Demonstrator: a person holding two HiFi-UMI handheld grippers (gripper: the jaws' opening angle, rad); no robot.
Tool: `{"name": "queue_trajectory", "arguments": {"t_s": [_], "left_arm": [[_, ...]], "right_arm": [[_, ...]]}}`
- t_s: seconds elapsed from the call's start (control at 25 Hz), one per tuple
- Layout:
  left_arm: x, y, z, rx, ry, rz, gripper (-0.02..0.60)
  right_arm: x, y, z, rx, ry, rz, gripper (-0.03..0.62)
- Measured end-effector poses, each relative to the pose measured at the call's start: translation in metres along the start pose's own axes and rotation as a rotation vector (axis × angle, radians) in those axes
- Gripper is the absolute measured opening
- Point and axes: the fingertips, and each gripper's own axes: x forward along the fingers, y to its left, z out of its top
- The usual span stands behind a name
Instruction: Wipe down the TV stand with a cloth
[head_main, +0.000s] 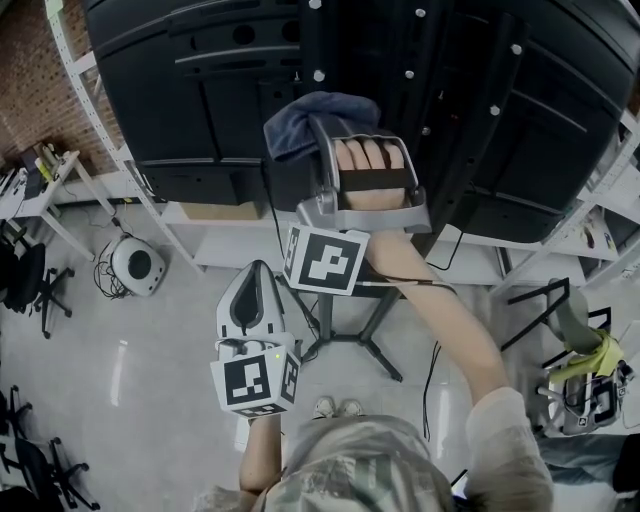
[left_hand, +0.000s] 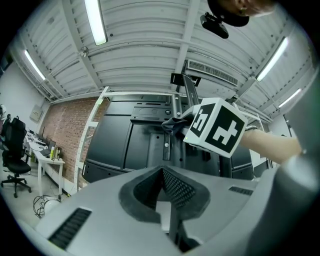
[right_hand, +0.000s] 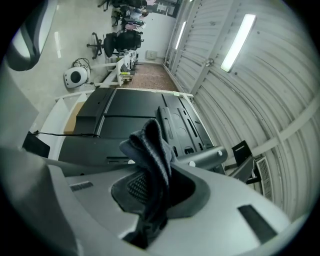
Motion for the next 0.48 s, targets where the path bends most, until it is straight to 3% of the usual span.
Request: {"name": "queue_trajectory", "arguments": {"t_s": [0.48], "left_arm": [[-0.006, 0.013, -0.006, 0.0, 0.004, 0.04, 0.015]], "right_arm": [[-0.017, 0.049, -0.007, 0.029, 0.005, 0.068, 0.057]]}}
